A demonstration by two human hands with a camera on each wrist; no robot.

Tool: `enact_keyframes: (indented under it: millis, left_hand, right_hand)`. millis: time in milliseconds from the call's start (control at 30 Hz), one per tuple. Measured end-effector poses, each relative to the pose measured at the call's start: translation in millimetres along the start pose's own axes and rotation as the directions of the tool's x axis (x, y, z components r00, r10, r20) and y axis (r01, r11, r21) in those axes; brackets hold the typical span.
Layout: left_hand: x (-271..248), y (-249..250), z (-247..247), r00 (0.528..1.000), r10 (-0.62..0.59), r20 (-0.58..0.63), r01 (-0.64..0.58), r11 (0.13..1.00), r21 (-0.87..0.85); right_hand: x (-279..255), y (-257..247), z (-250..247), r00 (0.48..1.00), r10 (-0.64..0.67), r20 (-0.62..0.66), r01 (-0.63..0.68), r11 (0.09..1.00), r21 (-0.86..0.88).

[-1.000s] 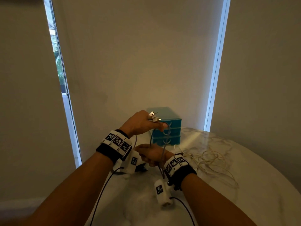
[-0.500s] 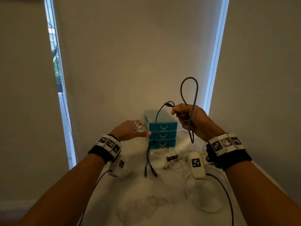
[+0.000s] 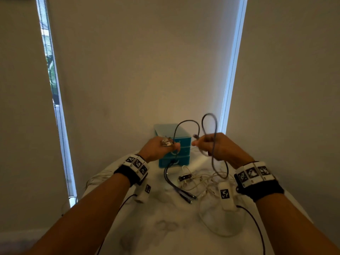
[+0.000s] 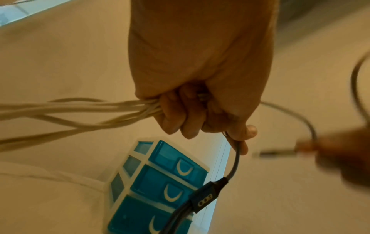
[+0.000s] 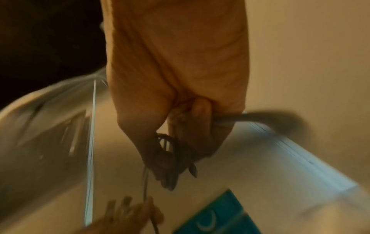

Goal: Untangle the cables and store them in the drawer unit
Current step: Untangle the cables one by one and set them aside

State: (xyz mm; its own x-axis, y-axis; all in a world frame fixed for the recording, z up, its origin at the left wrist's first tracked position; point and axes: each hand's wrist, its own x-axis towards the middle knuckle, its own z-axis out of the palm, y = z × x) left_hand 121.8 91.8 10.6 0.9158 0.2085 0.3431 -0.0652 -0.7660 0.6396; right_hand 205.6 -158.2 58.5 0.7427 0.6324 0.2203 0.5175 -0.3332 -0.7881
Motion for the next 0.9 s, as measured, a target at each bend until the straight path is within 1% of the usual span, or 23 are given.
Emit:
enact_keyframes:
  millis: [67, 133, 167, 233, 300, 333, 433, 467, 500, 533, 567, 600, 633, 667, 700, 733, 767, 800, 833, 867, 900]
  left_hand:
    - [-2.0, -0.6, -7.3, 1.000, 0.004, -0.015, -0.005, 0.997, -0.073]
    - [-2.6, 4.4, -9.2, 1.000, 0.007, -0.017, -0.009, 0.989, -0.146]
    - [-2.6, 6.7, -8.8, 1.000, 0.015, -0.014, -0.018, 0.987, -0.160]
    - [-2.9, 8.6, -5.8, 0.999, 0.038, 0.006, -0.036, 0.983, -0.180]
    - [-3.3, 8.3, -4.2, 0.999, 0.033, 0.026, -0.026, 0.975, -0.221]
    - [-4.2, 8.7, -4.8, 0.999, 0.026, 0.022, -0.020, 0.973, -0.229]
    - [-11.3, 9.9, -15.9, 0.999, 0.000, -0.034, -0.009, 0.966, -0.257]
    - [-14.5, 10.6, -22.5, 0.997, -0.009, -0.078, -0.014, 0.957, -0.288]
    - [-17.1, 10.2, -30.5, 0.988, -0.019, -0.152, -0.030, 0.949, -0.314]
    - [-18.7, 9.9, -39.2, 0.965, -0.042, -0.259, -0.052, 0.936, -0.347]
    - [-20.1, 9.0, -49.3, 0.918, -0.093, -0.385, -0.072, 0.916, -0.394]
    - [-22.7, 9.3, -60.2, 0.852, -0.172, -0.494, -0.091, 0.882, -0.463]
    - [-26.7, 10.3, -71.6, 0.786, -0.251, -0.565, -0.121, 0.833, -0.539]
    - [-31.5, 11.6, -82.9, 0.732, -0.313, -0.606, -0.159, 0.786, -0.598]
    - [-36.5, 13.0, -93.4, 0.693, -0.347, -0.632, -0.196, 0.754, -0.627]
    - [-42.5, 16.3, -103.0, 0.668, -0.364, -0.649, -0.222, 0.736, -0.640]
    - [-48.2, 19.9, -111.7, 0.654, -0.369, -0.661, -0.241, 0.726, -0.644]
    - [-53.6, 22.7, -120.4, 0.651, -0.363, -0.667, -0.256, 0.722, -0.643]
    - [-57.0, 24.4, -125.4, 0.665, -0.349, -0.660, -0.262, 0.719, -0.644]
    - [-61.2, 25.7, -131.0, 0.684, -0.327, -0.652, -0.262, 0.724, -0.638]
    - [-64.3, 26.8, -134.8, 0.707, -0.298, -0.641, -0.261, 0.733, -0.628]
  right_hand:
    - [-2.6, 22.0, 21.3, 0.998, 0.025, 0.055, -0.019, 0.993, -0.116]
    - [-4.4, 34.3, 47.0, 0.995, 0.012, 0.104, 0.002, 0.991, -0.133]
    - [-4.4, 36.3, 60.4, 0.992, -0.008, 0.128, 0.020, 0.995, -0.096]
    - [-5.4, 33.2, 86.0, 0.987, -0.087, 0.138, 0.080, 0.995, 0.056]
    - [-5.4, 27.7, 105.1, 0.983, -0.167, 0.073, 0.148, 0.965, 0.216]
    - [-2.8, 28.2, 110.7, 0.984, -0.177, 0.032, 0.163, 0.953, 0.256]
    - [6.3, 33.5, 106.6, 0.995, -0.096, -0.011, 0.095, 0.963, 0.253]
    - [10.6, 36.5, 97.9, 0.997, -0.041, -0.063, 0.058, 0.953, 0.296]
    - [14.7, 39.1, 85.6, 0.985, 0.022, -0.169, 0.044, 0.925, 0.378]
    - [18.8, 42.6, 69.2, 0.942, 0.080, -0.326, 0.085, 0.882, 0.463]
    - [21.4, 45.2, 52.0, 0.853, 0.134, -0.504, 0.176, 0.835, 0.521]
    - [21.6, 46.9, 34.9, 0.728, 0.199, -0.656, 0.284, 0.784, 0.553]
    - [20.0, 48.3, 19.1, 0.597, 0.273, -0.755, 0.390, 0.723, 0.570]
    - [16.5, 48.0, 5.2, 0.491, 0.347, -0.799, 0.480, 0.657, 0.581]
    - [11.8, 45.6, -7.5, 0.410, 0.416, -0.811, 0.561, 0.586, 0.584]
    - [5.9, 39.4, -18.2, 0.353, 0.478, -0.804, 0.631, 0.513, 0.582]
    - [5.1, 30.8, -24.3, 0.319, 0.529, -0.786, 0.688, 0.441, 0.577]
    - [8.9, 17.8, -22.4, 0.300, 0.561, -0.771, 0.734, 0.381, 0.563]
    - [17.2, 4.4, -13.7, 0.287, 0.567, -0.772, 0.762, 0.353, 0.543]
    - [35.0, -11.7, 8.5, 0.305, 0.553, -0.776, 0.748, 0.364, 0.554]
    - [52.9, -31.0, 36.4, 0.354, 0.503, -0.789, 0.709, 0.405, 0.577]
